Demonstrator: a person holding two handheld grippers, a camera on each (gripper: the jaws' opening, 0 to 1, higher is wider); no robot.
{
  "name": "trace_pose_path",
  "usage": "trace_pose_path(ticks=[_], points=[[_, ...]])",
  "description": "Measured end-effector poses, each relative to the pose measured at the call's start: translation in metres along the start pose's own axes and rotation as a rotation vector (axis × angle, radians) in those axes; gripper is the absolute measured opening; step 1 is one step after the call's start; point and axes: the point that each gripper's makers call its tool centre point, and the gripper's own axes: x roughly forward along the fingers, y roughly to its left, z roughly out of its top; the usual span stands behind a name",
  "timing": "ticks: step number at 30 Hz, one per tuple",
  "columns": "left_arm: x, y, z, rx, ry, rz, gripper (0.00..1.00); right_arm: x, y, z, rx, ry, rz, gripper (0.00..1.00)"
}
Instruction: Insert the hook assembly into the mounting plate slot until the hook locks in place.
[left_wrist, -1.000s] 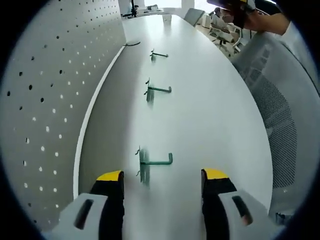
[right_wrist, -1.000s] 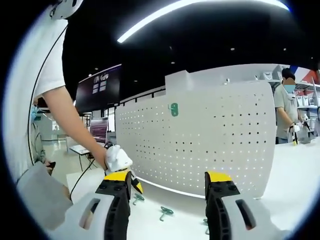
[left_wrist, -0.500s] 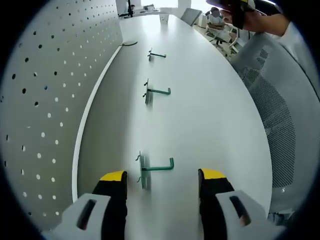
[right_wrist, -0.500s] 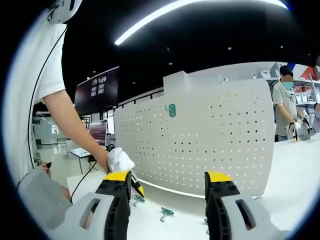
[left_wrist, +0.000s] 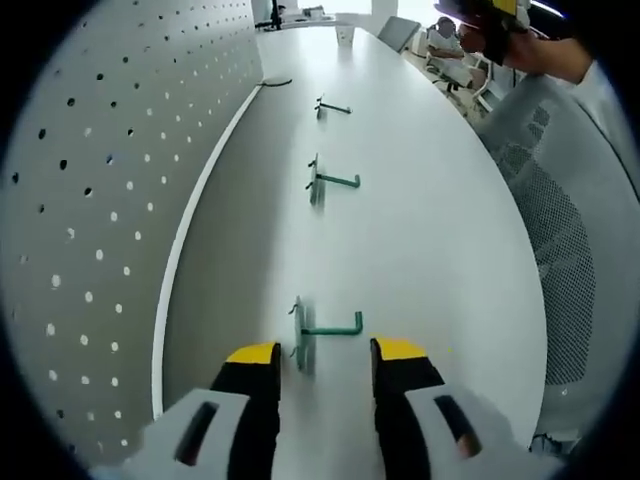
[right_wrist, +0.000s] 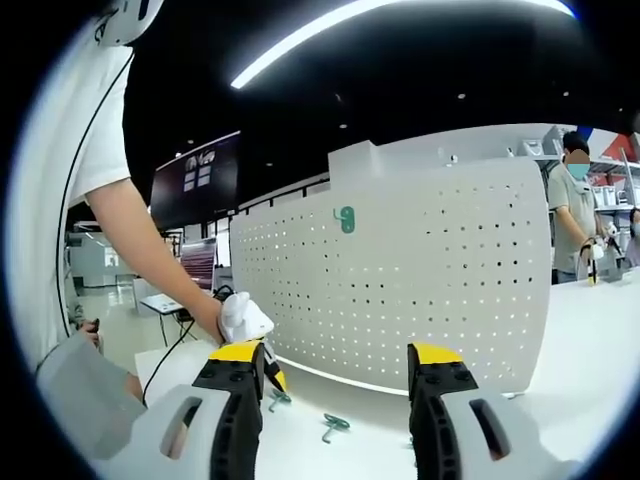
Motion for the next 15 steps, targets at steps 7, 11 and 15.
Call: trace_pose_path(ticks=[7, 11, 15], points=[[0.0001, 0.0034, -0.0003, -0.013, 0.018, 0.017, 0.21, 0.0000, 0.0002, -0.0008, 0.005, 0.002, 0.003, 0.55], [0.0000, 0.0059, -0.0003, -0.016, 0.022, 0.029, 0.14, -0.0001, -0.0002, -0.0007, 0.006, 0.003, 0.002, 0.54], [0.0009, 0.0105, -0.0013, -0.015, 0.043, 0.046, 0.05, 0.0000, 0.0002, -0.0009, 0.005, 0.003, 0.004, 0.54]])
